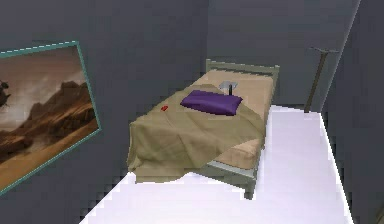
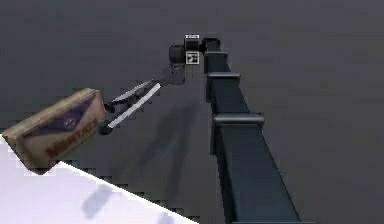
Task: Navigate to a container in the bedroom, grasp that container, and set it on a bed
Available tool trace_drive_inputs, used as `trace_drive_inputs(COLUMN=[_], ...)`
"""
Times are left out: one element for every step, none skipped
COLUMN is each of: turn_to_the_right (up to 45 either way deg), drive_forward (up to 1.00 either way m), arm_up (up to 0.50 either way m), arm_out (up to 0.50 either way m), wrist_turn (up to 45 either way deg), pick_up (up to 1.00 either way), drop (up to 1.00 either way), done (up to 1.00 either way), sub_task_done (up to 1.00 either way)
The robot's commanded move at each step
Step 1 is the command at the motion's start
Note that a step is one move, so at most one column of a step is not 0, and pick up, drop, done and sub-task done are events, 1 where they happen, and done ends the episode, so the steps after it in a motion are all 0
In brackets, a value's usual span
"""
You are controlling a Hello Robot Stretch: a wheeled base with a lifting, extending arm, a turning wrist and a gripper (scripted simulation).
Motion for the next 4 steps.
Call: trace_drive_inputs(turn_to_the_right=[0.0, 0.0, 36.0, 0.0], drive_forward=[0.0, 0.0, 0.0, 1.0], arm_up=[0.0, 0.0, 0.0, 0.0], arm_out=[0.0, -0.38, 0.0, 0.0], wrist_turn=[-24.0, 0.0, 0.0, 0.0], pick_up=[0.0, 0.0, 0.0, 0.0], drop=[0.0, 0.0, 0.0, 0.0], done=[0.0, 0.0, 0.0, 0.0], sub_task_done=[0.0, 0.0, 0.0, 0.0])
